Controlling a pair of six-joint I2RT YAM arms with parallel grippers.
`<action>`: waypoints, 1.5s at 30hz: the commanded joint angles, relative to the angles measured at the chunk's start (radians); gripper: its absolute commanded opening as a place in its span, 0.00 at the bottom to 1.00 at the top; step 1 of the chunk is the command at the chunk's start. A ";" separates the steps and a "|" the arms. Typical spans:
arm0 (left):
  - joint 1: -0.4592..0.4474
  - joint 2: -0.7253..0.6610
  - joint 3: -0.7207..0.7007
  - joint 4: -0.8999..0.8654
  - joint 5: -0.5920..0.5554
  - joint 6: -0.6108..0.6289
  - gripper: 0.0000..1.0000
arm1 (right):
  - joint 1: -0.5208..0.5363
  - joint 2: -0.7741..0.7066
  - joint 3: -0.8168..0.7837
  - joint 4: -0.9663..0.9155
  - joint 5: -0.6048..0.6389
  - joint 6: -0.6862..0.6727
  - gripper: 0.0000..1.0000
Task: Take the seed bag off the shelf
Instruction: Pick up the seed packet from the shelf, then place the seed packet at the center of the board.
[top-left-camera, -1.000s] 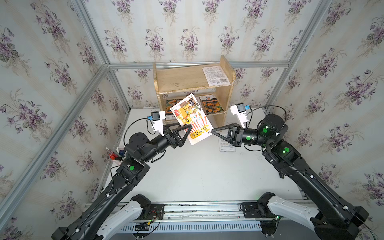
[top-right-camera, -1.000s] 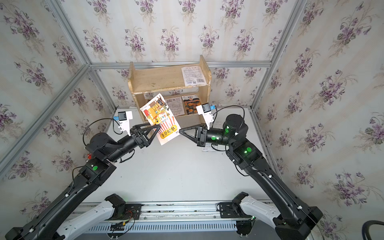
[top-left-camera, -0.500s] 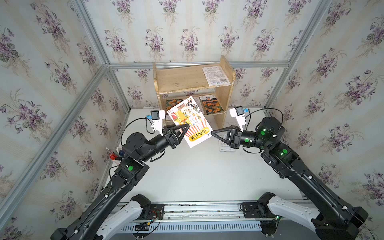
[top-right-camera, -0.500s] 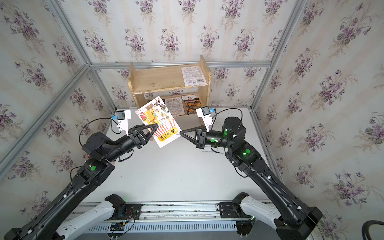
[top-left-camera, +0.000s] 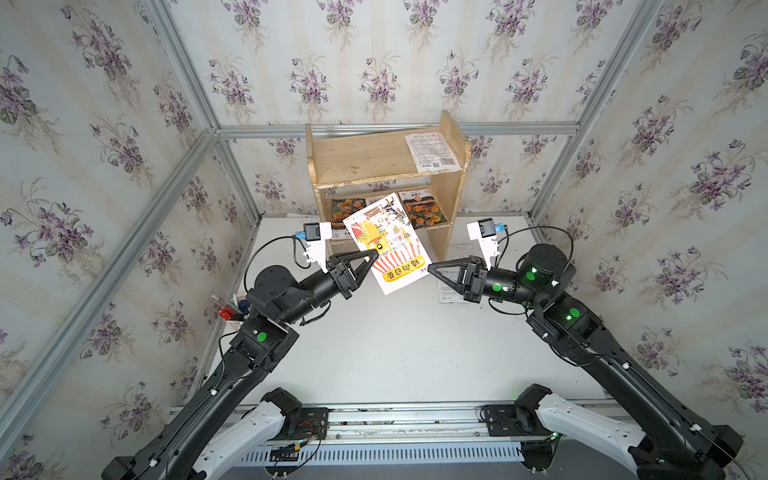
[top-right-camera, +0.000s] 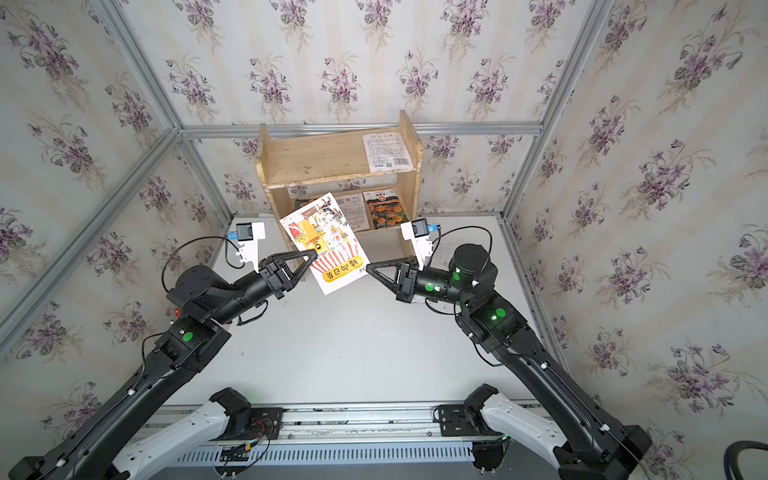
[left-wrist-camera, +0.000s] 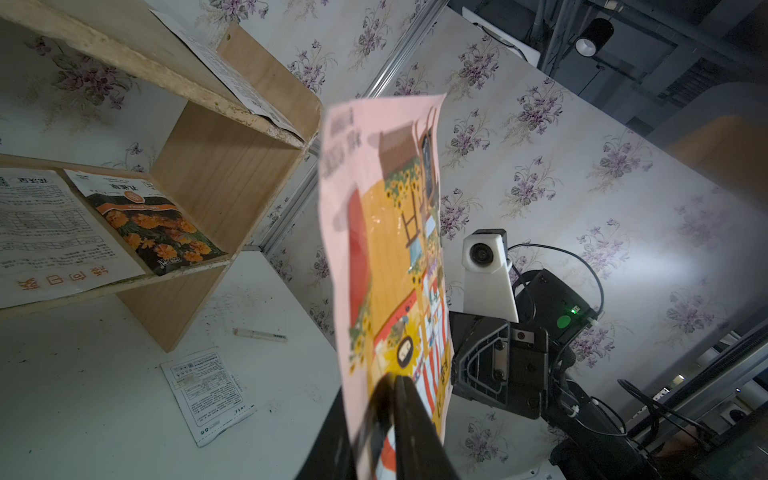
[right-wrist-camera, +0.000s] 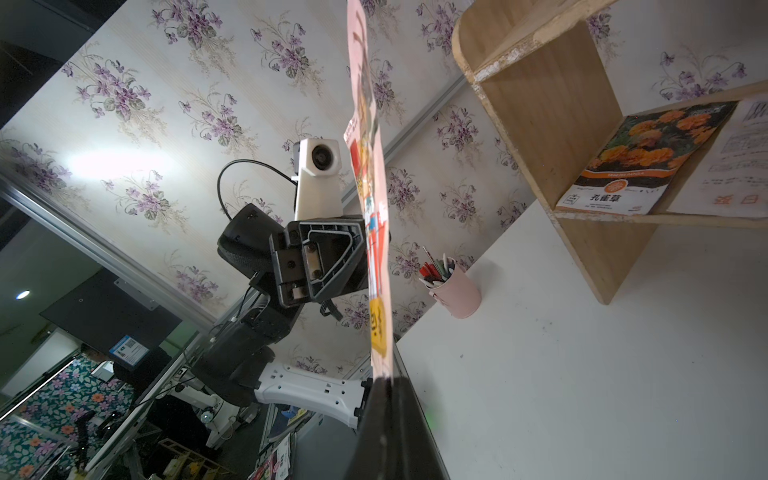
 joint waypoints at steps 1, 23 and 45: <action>0.001 0.006 0.011 0.024 0.013 -0.002 0.08 | 0.001 -0.008 -0.006 0.038 0.007 0.001 0.00; 0.001 0.022 0.055 -0.120 0.085 0.028 0.00 | 0.001 -0.064 -0.010 -0.141 0.137 -0.111 0.57; -0.001 0.413 0.081 -0.337 0.209 0.248 0.00 | 0.001 -0.210 -0.158 -0.410 0.401 -0.209 1.00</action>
